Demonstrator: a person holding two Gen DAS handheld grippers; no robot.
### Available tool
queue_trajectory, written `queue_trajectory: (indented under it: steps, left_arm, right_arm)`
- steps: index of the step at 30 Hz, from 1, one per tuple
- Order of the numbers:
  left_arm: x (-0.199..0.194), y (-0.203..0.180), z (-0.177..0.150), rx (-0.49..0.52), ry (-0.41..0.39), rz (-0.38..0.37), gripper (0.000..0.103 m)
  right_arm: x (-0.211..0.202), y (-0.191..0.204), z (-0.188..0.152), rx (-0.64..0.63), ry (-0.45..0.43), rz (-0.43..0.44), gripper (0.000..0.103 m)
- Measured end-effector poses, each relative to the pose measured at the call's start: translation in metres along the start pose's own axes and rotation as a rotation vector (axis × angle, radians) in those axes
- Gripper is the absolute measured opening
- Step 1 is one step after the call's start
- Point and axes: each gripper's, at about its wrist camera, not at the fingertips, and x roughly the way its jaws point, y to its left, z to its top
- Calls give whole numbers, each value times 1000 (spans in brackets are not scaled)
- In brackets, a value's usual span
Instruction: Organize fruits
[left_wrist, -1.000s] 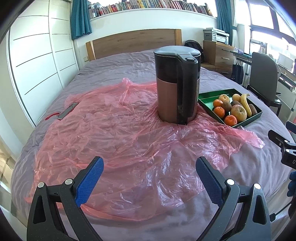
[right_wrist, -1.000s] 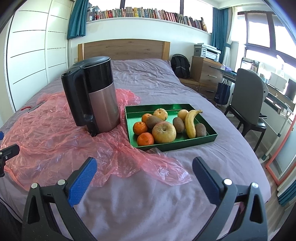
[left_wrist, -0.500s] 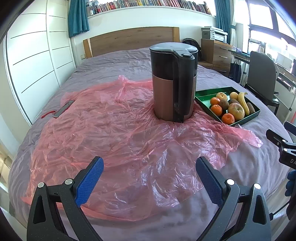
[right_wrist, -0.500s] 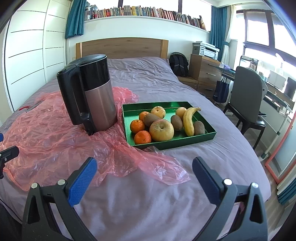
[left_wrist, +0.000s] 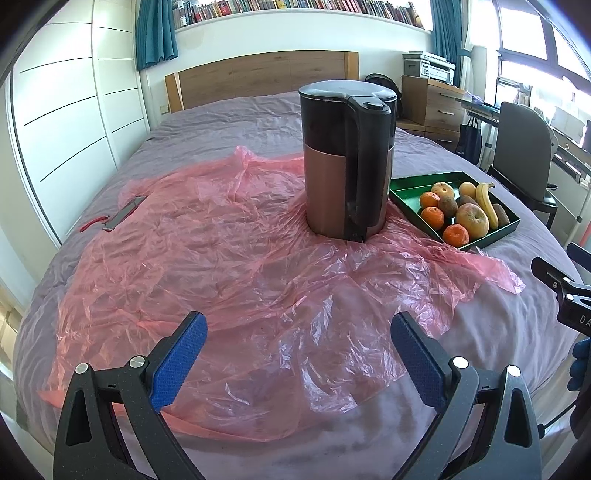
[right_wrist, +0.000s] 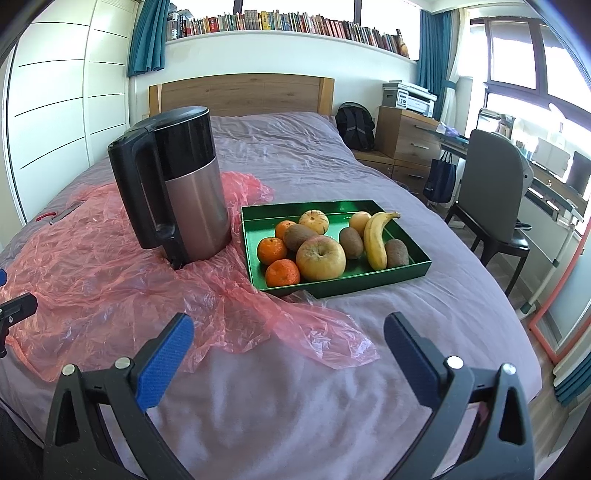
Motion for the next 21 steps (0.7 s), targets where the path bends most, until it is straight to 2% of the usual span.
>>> queue_trajectory:
  steps: [21]
  left_arm:
    - [0, 2, -2, 6, -3, 7, 98]
  right_arm:
    - [5, 1, 5, 3, -2, 0, 103]
